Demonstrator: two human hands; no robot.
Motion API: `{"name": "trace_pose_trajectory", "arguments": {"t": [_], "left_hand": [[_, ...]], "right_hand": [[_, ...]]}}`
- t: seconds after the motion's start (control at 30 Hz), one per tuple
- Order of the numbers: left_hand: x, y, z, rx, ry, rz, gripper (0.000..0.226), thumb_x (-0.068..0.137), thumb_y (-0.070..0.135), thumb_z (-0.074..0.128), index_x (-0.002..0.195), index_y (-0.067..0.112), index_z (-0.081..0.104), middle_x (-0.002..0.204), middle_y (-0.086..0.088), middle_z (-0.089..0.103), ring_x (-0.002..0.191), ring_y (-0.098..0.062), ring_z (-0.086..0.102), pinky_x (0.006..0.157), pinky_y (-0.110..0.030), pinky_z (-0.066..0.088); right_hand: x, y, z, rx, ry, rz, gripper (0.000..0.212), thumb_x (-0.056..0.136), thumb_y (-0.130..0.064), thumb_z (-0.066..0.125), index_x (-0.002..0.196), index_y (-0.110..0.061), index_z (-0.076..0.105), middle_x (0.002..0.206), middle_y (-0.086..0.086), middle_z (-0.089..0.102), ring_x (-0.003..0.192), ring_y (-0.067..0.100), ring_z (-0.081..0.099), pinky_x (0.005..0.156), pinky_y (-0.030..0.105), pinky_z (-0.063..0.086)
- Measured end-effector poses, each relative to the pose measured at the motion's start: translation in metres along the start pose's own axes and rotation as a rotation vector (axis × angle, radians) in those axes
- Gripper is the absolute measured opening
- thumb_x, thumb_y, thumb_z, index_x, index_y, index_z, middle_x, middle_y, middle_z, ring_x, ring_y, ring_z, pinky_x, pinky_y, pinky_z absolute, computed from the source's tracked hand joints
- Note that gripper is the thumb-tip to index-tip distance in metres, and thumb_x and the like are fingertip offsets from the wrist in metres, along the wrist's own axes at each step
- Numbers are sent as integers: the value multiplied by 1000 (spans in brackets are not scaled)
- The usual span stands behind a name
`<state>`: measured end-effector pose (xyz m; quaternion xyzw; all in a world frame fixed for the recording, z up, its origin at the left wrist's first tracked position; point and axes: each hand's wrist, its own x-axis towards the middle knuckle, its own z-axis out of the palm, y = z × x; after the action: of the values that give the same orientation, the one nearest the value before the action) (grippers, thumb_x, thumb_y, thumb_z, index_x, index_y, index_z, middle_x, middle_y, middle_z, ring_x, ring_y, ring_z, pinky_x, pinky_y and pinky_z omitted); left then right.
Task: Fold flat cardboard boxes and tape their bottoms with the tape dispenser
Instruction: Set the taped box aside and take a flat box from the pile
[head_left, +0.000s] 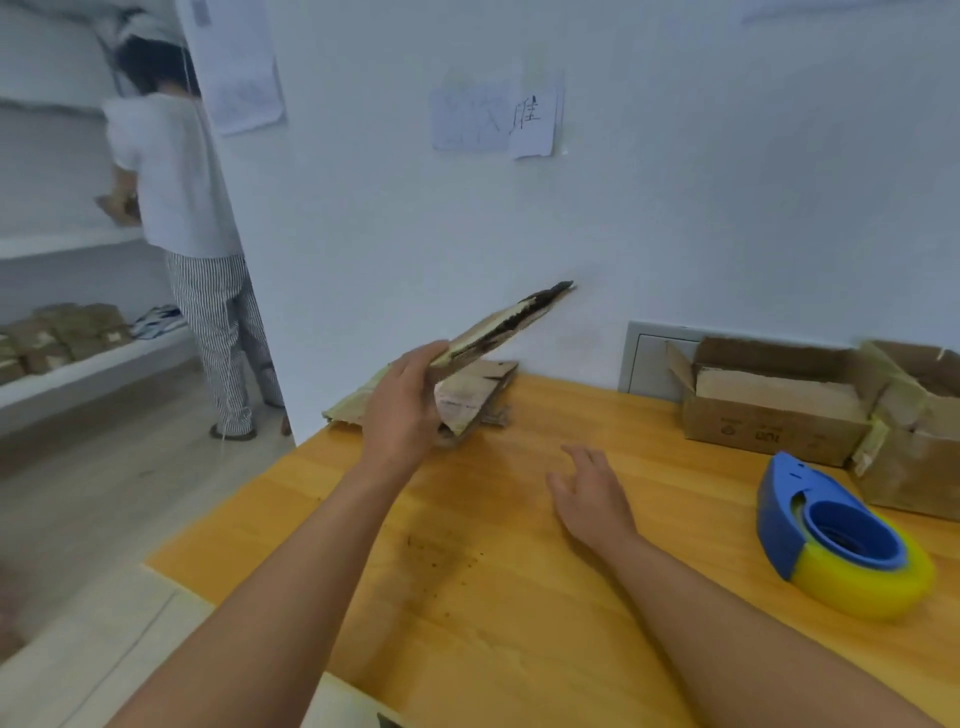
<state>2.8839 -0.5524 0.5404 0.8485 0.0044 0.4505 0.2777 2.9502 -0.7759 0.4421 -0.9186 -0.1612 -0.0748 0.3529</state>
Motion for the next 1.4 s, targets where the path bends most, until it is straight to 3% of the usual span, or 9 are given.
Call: {"name": "trace_pose_trajectory", "arguments": {"t": [0.13, 0.4, 0.53, 0.7, 0.83, 0.93, 1.03, 1.23, 1.4], "left_hand": [[-10, 32, -11, -225, 25, -83, 23, 105, 20, 41, 122, 16, 56, 101, 12, 61, 85, 8, 53, 69, -5, 37], [-32, 63, -6, -520, -86, -222, 18, 105, 28, 40, 101, 43, 50, 103, -4, 60, 90, -15, 58, 78, -34, 49], [-41, 78, 5, -633, -112, -330, 25, 106, 26, 39, 101, 45, 54, 98, 19, 64, 94, -2, 60, 83, -30, 47], [-52, 89, 27, -695, -168, -393, 29, 108, 29, 32, 124, 41, 54, 119, 17, 62, 115, -5, 56, 99, -31, 44], [-52, 101, 41, -541, -106, -382, 42, 107, 35, 33, 148, 27, 38, 137, 16, 42, 127, -4, 39, 106, -29, 33], [-55, 108, 41, -583, -34, -430, 29, 105, 40, 36, 131, 33, 46, 122, 11, 52, 118, -13, 52, 96, -34, 45], [-66, 112, 35, -733, -23, -457, 40, 97, 58, 35, 129, 38, 46, 129, 11, 53, 123, -12, 51, 105, -42, 45], [-88, 116, 27, -743, -244, -249, 77, 80, 74, 53, 145, 36, 38, 145, 3, 44, 135, -16, 43, 108, -52, 42], [-74, 122, 20, -731, -241, -254, 47, 81, 69, 55, 126, 69, 39, 137, 15, 49, 128, -8, 48, 106, -49, 45]], "right_hand": [[-9, 3, -29, 199, 90, 75, 65, 98, -43, 55, 154, -22, 28, 156, 3, 31, 136, 24, 41, 107, 37, 36], [-34, 16, -107, 656, 274, 138, 93, 92, -46, 64, 159, -29, 1, 166, 0, 12, 151, 23, 17, 116, 39, 22], [-56, 22, -128, 630, 267, 144, 99, 88, -57, 65, 159, -29, 1, 166, -1, 13, 150, 24, 19, 109, 36, 26], [-77, 22, -134, 639, 228, 54, 101, 84, -56, 72, 157, -33, 7, 162, -5, 22, 146, 17, 25, 111, 31, 30], [-85, 19, -129, 595, 261, 38, 91, 83, -51, 75, 153, -33, 19, 129, -35, 34, 123, -3, 36, 89, 7, 34], [-86, 22, -128, 581, 317, 27, 70, 85, -45, 75, 139, -40, 30, 122, -31, 46, 120, 6, 51, 93, 21, 49], [-89, 23, -129, 524, 329, 11, 76, 84, -47, 75, 145, -38, 30, 137, -10, 49, 127, 12, 49, 104, 41, 49], [-92, 12, -134, 469, 319, -53, 92, 81, -53, 75, 153, -44, 19, 138, -11, 37, 125, 7, 43, 92, 15, 40], [-98, 3, -144, 446, 297, -97, 92, 78, -64, 70, 149, -59, 10, 144, -18, 28, 131, 6, 37, 104, 27, 36]]}}
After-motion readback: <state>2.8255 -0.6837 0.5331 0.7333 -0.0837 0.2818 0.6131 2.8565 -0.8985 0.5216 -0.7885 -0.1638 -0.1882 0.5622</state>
